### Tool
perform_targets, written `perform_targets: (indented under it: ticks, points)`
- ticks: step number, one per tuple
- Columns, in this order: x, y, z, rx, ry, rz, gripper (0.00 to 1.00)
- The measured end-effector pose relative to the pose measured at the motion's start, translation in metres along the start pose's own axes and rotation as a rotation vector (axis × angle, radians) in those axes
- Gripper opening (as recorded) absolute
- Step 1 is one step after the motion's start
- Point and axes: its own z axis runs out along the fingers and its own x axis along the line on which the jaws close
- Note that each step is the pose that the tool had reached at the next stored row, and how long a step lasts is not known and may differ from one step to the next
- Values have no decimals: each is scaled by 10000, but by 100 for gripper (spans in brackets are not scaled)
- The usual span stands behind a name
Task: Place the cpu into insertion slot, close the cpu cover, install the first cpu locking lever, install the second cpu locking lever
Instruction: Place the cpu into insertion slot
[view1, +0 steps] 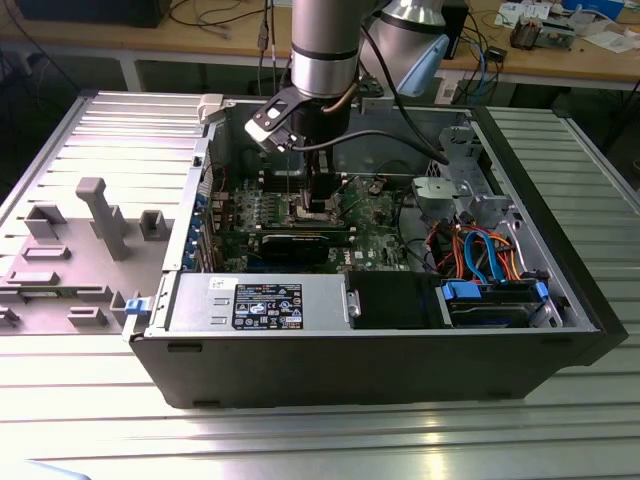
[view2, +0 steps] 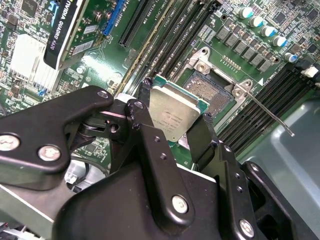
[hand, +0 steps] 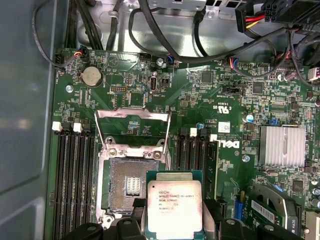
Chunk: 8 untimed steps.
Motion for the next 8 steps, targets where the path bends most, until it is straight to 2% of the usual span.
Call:
perform_targets:
  ticks: [8]
  points:
    - [1, 0, 16, 1, 0, 0, 54]
